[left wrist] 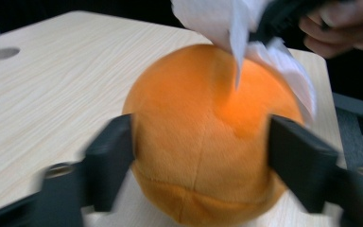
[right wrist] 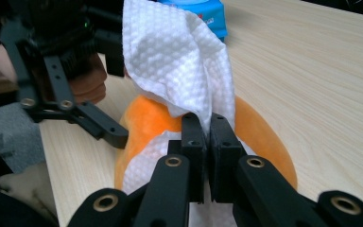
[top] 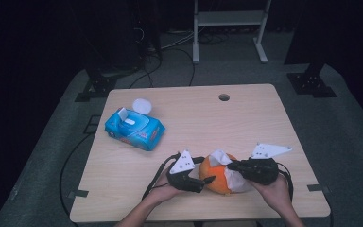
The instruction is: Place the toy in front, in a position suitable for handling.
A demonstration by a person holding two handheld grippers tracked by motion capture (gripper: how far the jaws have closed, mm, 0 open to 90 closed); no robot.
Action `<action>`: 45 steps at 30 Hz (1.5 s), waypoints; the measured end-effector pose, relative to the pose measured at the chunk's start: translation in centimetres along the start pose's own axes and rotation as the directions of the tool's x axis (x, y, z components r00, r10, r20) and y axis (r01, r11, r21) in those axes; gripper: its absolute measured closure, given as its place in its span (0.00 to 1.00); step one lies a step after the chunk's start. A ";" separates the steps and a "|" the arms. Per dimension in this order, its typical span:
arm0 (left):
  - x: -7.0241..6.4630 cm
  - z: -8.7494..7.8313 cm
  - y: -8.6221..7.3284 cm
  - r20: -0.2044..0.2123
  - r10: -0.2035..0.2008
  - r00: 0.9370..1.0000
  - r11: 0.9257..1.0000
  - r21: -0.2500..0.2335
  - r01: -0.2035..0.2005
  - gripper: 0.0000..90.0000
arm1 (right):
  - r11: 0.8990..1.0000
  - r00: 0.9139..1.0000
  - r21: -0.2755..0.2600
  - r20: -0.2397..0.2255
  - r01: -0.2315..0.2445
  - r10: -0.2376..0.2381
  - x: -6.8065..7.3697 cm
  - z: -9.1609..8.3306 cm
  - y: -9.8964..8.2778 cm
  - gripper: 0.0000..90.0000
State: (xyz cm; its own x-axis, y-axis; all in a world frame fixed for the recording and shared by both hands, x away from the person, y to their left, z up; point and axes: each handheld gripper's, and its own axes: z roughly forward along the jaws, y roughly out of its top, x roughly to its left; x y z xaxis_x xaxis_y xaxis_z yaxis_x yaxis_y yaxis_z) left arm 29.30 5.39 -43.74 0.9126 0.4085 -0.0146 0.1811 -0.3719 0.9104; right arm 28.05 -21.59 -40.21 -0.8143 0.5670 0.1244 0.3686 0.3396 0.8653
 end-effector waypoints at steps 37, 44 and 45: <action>0.6 -0.8 -0.1 0.042 0.052 0.998 0.998 -0.038 -0.051 0.28 | 0.998 0.998 0.025 0.023 0.066 -0.066 0.6 1.0 -0.2 0.95; 0.7 -0.6 -0.6 0.027 0.082 0.996 0.997 0.002 -0.083 0.35 | 0.996 0.996 0.030 0.004 0.090 -0.090 1.5 1.9 0.1 0.95; 0.8 -0.6 -0.7 0.019 0.082 0.996 0.997 0.007 -0.082 0.36 | 0.996 0.996 0.031 0.015 0.083 -0.083 1.3 1.8 0.0 0.95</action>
State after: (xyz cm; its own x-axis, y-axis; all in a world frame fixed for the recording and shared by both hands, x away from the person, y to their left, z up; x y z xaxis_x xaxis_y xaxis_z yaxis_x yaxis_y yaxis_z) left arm 29.69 6.53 -44.15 0.9313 0.3605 0.0521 0.1082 -0.4103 0.9055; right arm 27.83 -19.46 -40.91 -0.8355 0.5478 0.0446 0.3135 0.4085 0.8572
